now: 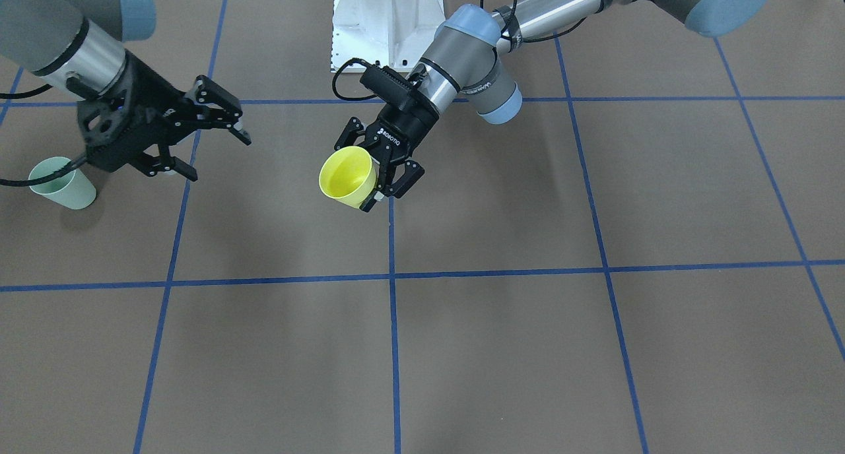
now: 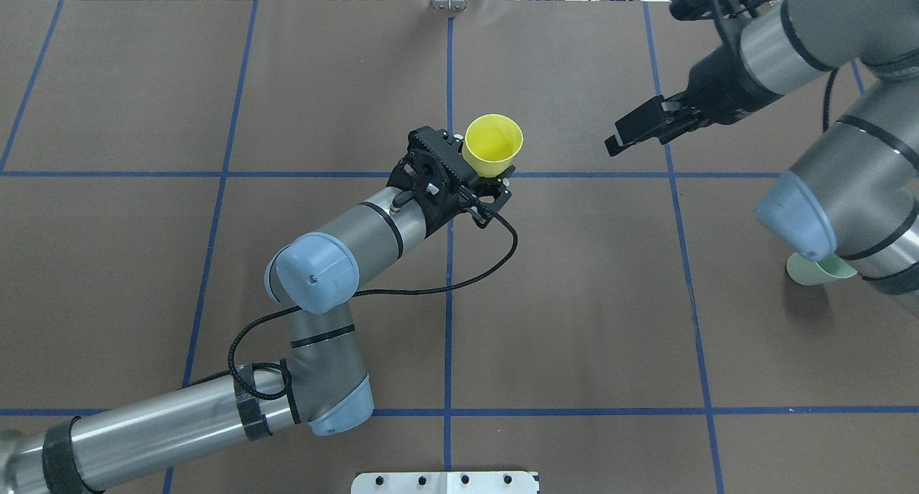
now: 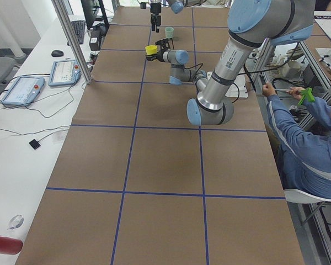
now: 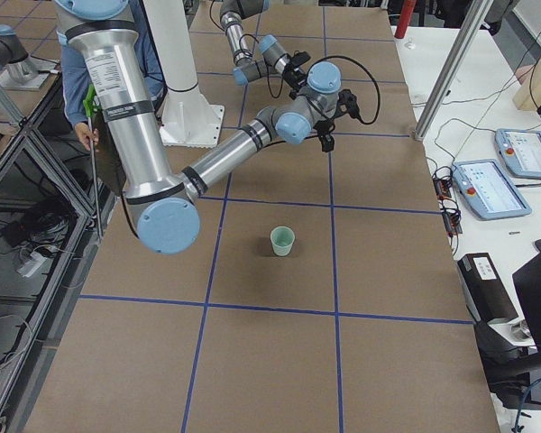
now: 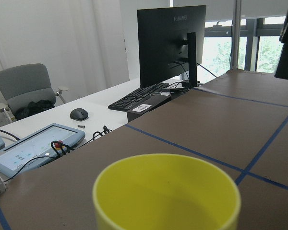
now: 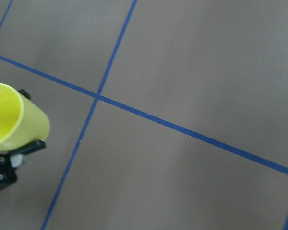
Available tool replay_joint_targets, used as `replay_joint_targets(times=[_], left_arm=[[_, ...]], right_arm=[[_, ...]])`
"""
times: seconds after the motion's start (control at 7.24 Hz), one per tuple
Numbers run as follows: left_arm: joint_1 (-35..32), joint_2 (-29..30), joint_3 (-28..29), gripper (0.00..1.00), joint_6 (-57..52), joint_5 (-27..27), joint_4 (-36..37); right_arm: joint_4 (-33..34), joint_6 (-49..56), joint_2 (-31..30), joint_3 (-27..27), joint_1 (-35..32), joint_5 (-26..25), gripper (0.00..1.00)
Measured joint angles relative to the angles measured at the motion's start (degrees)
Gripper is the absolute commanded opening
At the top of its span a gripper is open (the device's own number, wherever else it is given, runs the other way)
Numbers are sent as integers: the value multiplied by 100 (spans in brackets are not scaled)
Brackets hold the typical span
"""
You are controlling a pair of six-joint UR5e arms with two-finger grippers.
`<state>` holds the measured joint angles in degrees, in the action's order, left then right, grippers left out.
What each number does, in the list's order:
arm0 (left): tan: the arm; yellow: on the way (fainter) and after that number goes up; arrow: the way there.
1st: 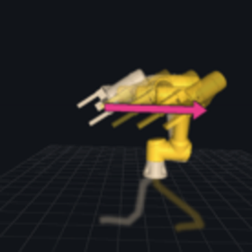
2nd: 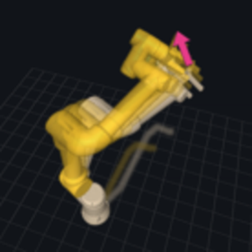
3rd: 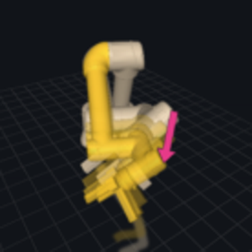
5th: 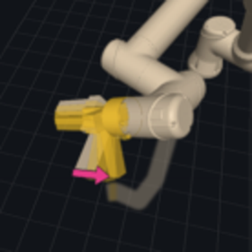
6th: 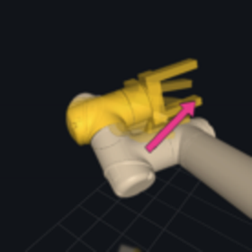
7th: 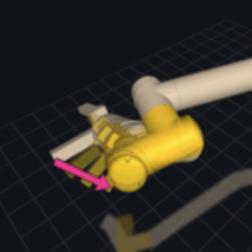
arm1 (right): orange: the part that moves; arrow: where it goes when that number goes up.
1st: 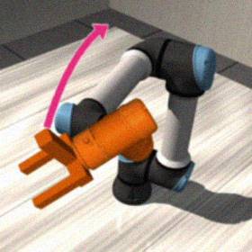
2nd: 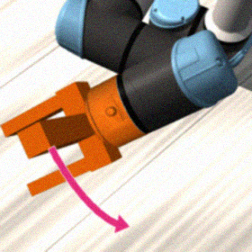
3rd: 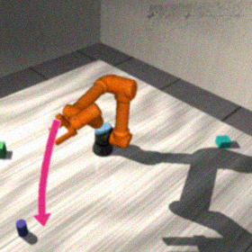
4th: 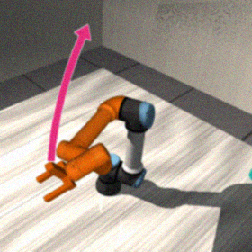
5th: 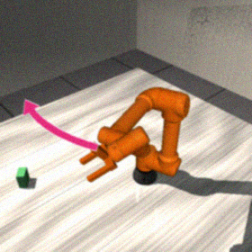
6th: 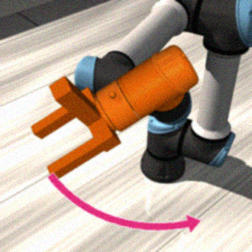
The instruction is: Transfer and stack yellow cup on green cup
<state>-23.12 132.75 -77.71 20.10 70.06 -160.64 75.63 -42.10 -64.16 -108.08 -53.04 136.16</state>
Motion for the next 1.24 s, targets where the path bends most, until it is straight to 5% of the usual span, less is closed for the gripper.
replay_joint_targets(times=[0.28,1.24], left_arm=[[59,-42,5,53,-61,25,-27],[433,-211,-42,51,-111,-167,-472]], right_arm=[[549,-119,711,207,340,-77,75],[922,-936,1369,921,398,46,70]])
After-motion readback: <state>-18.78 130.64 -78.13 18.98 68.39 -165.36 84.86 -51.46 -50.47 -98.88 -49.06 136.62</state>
